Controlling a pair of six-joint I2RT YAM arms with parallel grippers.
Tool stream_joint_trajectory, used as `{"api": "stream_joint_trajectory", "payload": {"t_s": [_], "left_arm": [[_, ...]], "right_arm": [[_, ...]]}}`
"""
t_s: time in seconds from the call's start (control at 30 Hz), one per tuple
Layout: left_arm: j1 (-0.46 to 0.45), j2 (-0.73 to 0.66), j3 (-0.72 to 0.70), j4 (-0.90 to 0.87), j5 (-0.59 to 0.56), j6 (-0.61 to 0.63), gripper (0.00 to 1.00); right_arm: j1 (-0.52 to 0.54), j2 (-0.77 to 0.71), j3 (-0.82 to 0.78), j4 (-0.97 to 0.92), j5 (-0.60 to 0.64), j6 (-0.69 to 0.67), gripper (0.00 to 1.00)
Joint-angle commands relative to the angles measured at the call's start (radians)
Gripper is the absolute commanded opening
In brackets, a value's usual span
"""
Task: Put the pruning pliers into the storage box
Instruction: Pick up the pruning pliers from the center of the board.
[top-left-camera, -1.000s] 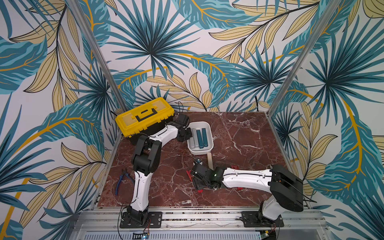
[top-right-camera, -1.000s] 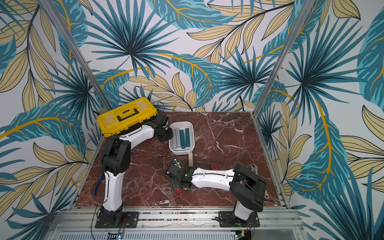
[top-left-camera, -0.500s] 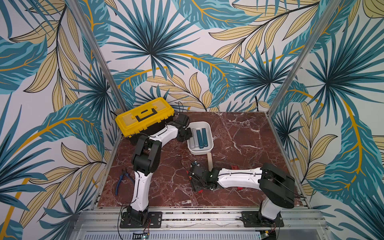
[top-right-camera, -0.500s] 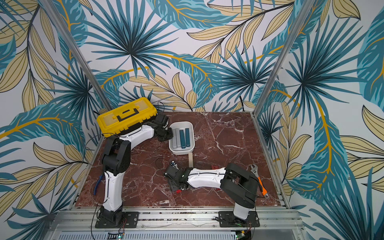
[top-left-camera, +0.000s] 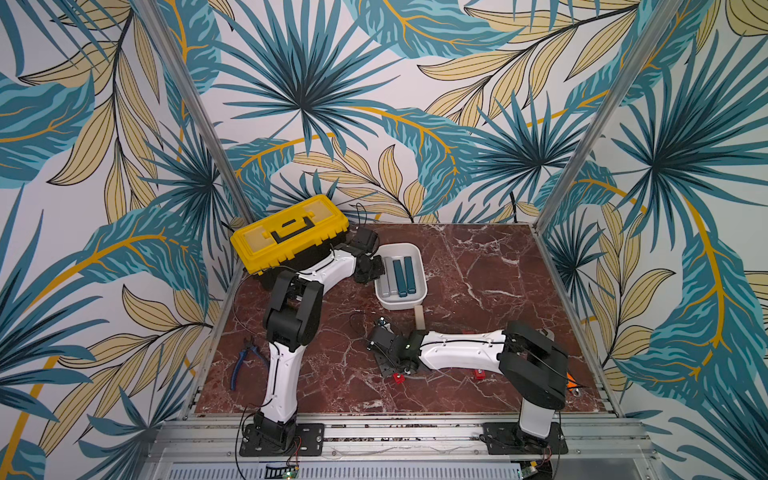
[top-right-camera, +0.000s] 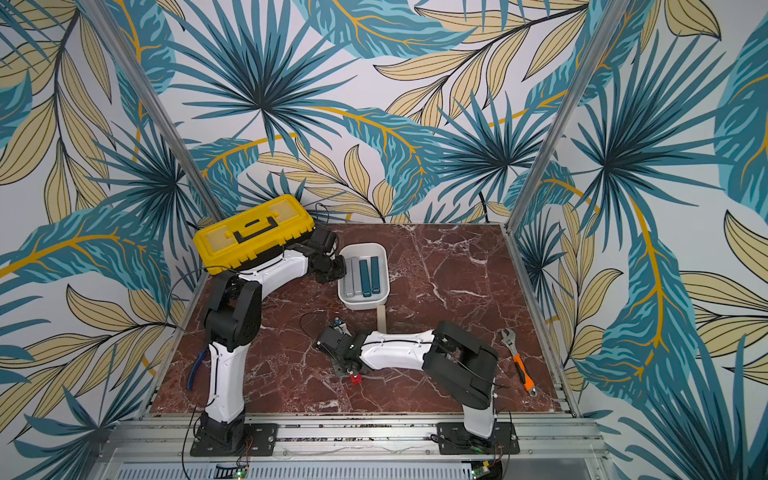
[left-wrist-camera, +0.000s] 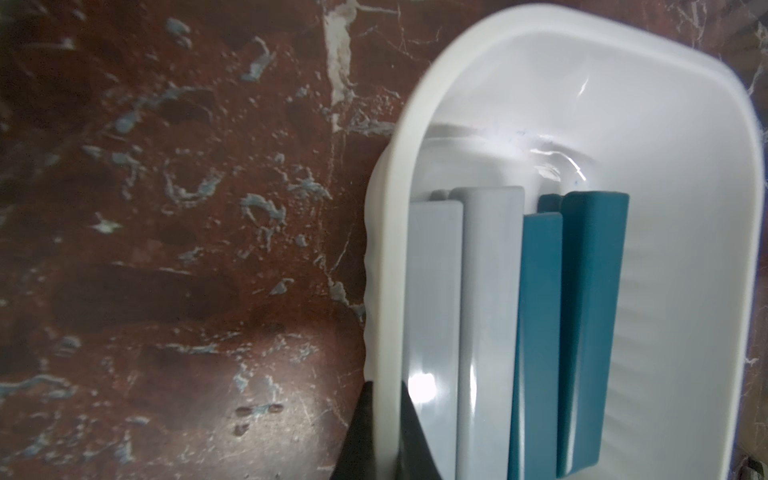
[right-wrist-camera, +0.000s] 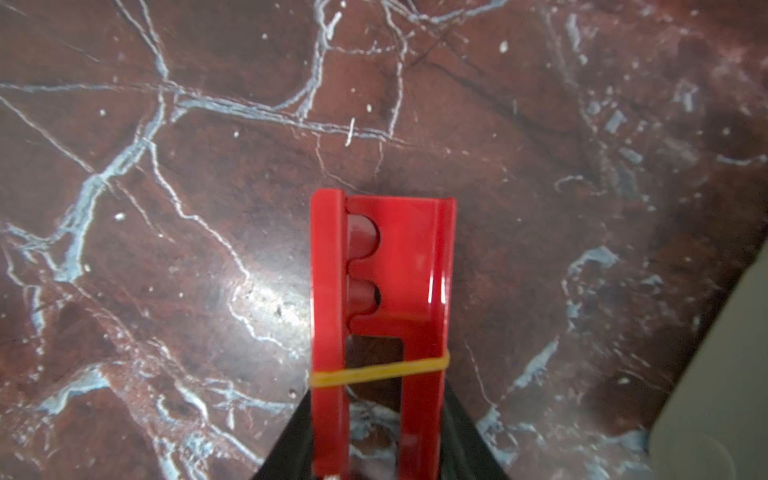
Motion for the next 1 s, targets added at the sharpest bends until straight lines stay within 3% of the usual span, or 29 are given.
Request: {"api": "stream_joint_trajectory", "payload": {"t_s": [0.0, 0.43, 0.77, 0.97], "left_arm": [[0.006, -0.033, 0.005, 0.039, 0.031, -0.001, 0.0], [0.007, -0.036, -0.005, 0.045, 0.033, 0.0, 0.0], [0.01, -0.046, -0.01, 0.05, 0.039, 0.001, 0.0], [0.008, -0.06, -0.022, 0.055, 0.069, -0.003, 0.0]], "right_arm": [[0.004, 0.05, -0.023, -0.126, 0.008, 0.017, 0.32], [0.004, -0.053, -0.017, -0.164, 0.057, 0.009, 0.24], [-0.012, -0.169, 0.024, -0.198, 0.09, -0.03, 0.26], [-0.086, -0.198, 0.083, -0.219, 0.097, -0.099, 0.26]]}}
